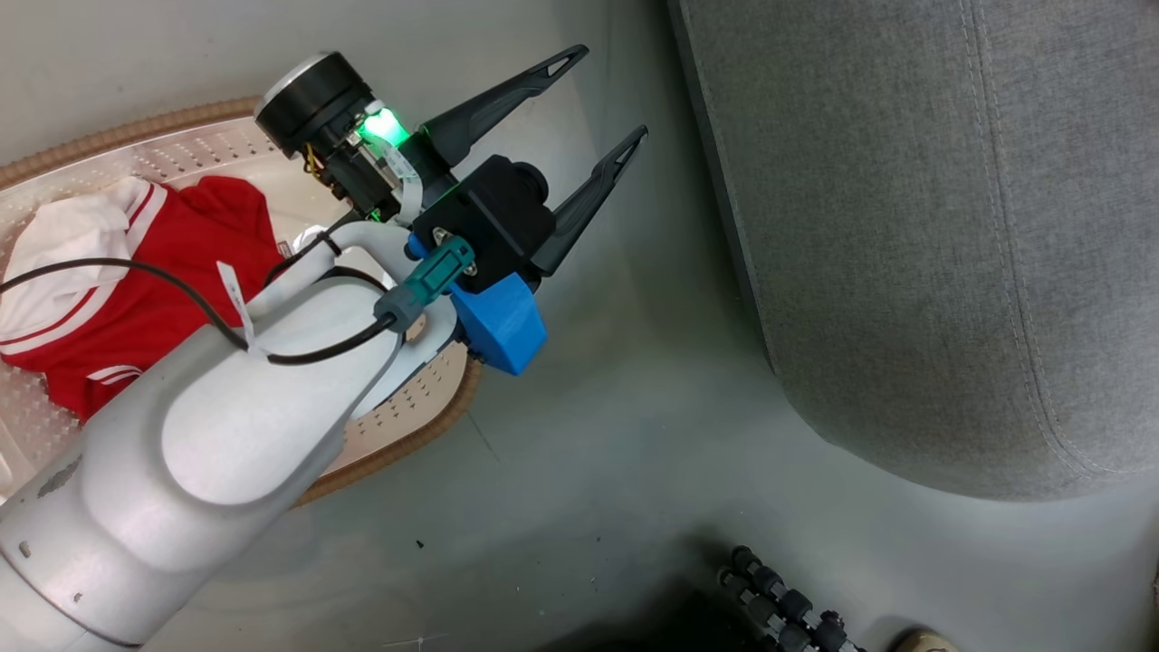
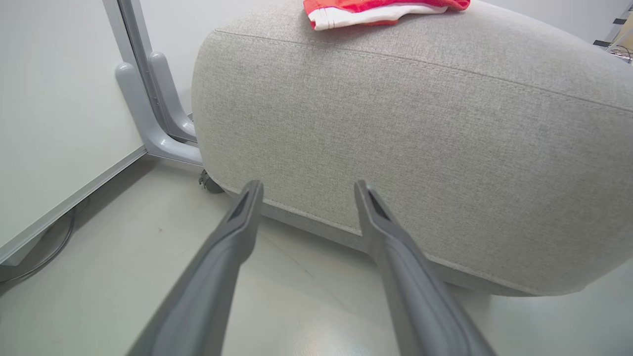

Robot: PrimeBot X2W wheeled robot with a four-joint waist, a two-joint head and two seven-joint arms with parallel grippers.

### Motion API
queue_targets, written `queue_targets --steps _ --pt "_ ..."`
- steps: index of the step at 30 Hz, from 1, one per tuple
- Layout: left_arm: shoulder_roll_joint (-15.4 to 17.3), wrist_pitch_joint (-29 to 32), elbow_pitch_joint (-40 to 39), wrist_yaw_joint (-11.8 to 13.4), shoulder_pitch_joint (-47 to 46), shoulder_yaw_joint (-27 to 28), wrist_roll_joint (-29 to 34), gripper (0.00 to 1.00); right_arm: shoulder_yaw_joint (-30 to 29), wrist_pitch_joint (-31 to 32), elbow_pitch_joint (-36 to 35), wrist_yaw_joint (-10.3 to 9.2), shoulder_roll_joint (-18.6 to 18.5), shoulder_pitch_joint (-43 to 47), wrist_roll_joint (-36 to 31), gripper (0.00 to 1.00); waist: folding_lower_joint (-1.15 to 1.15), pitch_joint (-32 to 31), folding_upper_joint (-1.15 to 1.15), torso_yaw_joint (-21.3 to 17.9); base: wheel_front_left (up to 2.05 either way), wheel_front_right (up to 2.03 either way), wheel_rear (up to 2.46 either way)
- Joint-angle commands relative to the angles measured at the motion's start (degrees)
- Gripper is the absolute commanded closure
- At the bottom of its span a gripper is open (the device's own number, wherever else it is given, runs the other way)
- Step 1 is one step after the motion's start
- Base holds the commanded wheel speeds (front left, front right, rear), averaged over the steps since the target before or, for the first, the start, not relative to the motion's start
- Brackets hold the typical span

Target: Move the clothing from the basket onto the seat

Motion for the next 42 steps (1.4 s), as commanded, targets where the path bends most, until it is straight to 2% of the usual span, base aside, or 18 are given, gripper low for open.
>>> queue_targets --steps 1,15,16,17,18,30,37,42 --pt "0.2 0.0 -0.3 0.2 -1.1 -0.3 0.1 0.00 -0.6 0.0 1.1 -0.04 0.9 1.9 -0.5 1.00 -0.01 0.0 0.00 0.3 0.00 0.00 0.00" --pt "0.7 -0.4 -0.1 0.8 -0.3 -0.6 -0.5 0.00 -4.1 0.0 11.2 -0.04 6.4 7.4 -4.2 1.00 -0.01 -0.9 0.00 1.1 0.00 0.00 0.00" --pt "0.7 -0.5 0.0 0.9 -0.1 -0.6 -0.6 0.00 -4.3 0.0 11.0 -0.04 6.6 7.6 -4.3 0.84 -0.01 -1.3 0.00 1.0 0.00 0.00 0.00" --pt "0.7 -0.5 0.0 0.9 0.0 -0.6 -0.7 0.00 -4.4 0.0 10.9 -0.04 6.7 7.9 -4.3 0.45 -0.01 -1.7 0.00 1.0 0.00 0.00 0.00" --pt "0.7 -0.8 0.2 1.0 0.2 -0.6 -0.8 0.00 -4.4 0.0 10.7 -0.04 6.8 8.5 -4.4 0.00 -0.01 -2.1 0.00 0.9 0.00 0.00 0.00" --pt "-2.2 -6.0 4.3 1.8 4.4 -0.8 -3.4 0.00 -3.6 0.0 3.5 -0.05 8.9 22.0 -5.2 0.00 -0.01 -12.8 0.00 1.6 0.00 0.00 0.00" --pt "-3.8 -9.6 7.6 3.3 9.1 1.1 -6.5 0.00 -0.8 0.0 -0.4 -0.05 8.2 29.5 -5.6 0.00 -0.01 -21.6 0.00 3.4 0.00 0.00 0.00" --pt "-4.5 -10.7 8.9 4.8 12.9 4.0 -8.5 0.00 3.6 0.0 -4.9 -0.05 8.0 33.3 -4.9 0.00 -0.01 -27.5 0.00 5.9 0.00 0.00 0.00"
